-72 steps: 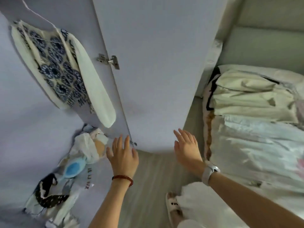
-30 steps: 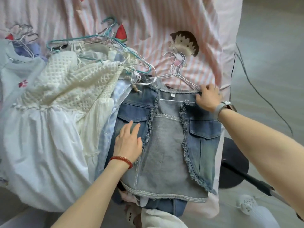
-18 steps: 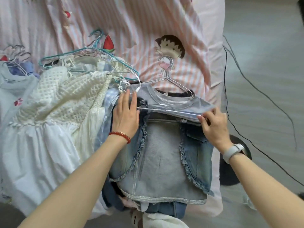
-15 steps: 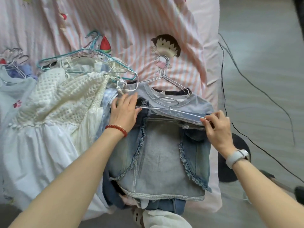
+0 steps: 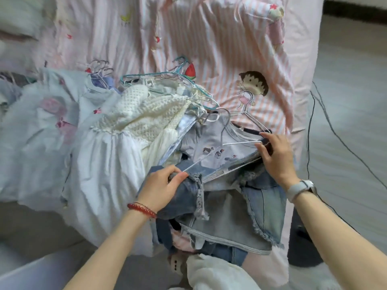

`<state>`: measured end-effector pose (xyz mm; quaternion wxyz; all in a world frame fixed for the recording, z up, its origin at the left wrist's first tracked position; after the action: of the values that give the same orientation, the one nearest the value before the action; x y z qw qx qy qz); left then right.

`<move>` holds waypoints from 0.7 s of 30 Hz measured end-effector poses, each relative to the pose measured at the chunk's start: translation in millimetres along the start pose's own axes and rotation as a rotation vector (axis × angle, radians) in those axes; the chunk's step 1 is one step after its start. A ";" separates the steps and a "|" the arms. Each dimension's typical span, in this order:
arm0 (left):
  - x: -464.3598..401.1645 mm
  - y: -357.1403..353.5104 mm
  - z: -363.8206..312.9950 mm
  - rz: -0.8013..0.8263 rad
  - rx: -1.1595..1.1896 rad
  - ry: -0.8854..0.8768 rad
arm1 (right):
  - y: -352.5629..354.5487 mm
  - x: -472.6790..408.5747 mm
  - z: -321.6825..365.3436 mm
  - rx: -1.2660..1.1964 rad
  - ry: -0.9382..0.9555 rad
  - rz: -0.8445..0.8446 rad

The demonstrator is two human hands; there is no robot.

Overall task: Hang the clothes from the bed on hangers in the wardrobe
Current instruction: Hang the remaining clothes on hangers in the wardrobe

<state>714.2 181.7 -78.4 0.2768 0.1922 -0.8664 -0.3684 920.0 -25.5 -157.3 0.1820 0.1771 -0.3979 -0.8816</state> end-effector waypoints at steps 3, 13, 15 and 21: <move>28.0 52.9 26.6 -0.122 0.055 0.106 | -13.5 -6.5 60.7 -0.010 0.139 0.043; 233.1 181.8 177.6 -0.704 -0.007 0.487 | -87.2 65.3 283.2 -0.093 0.701 0.555; 281.0 186.7 208.2 -0.839 -0.070 0.593 | -106.1 93.3 325.1 -0.087 0.859 0.637; 429.2 189.2 294.8 -1.381 -0.192 0.908 | -128.0 205.2 467.0 -0.197 1.241 0.726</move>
<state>174.9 231.9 38.0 0.3263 0.7859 -0.3226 -0.4145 504.7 256.2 0.1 0.6705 0.4844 -0.1739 -0.5344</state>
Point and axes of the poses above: each hand's wrist, its own x-axis away from the middle knuckle, its own y-axis out of the back of the hand, z = x × y, the point moved 3 cm from there along -x, towards the middle knuckle, and after that the axes turned 6 degrees about -z, right-handed, at the moved point
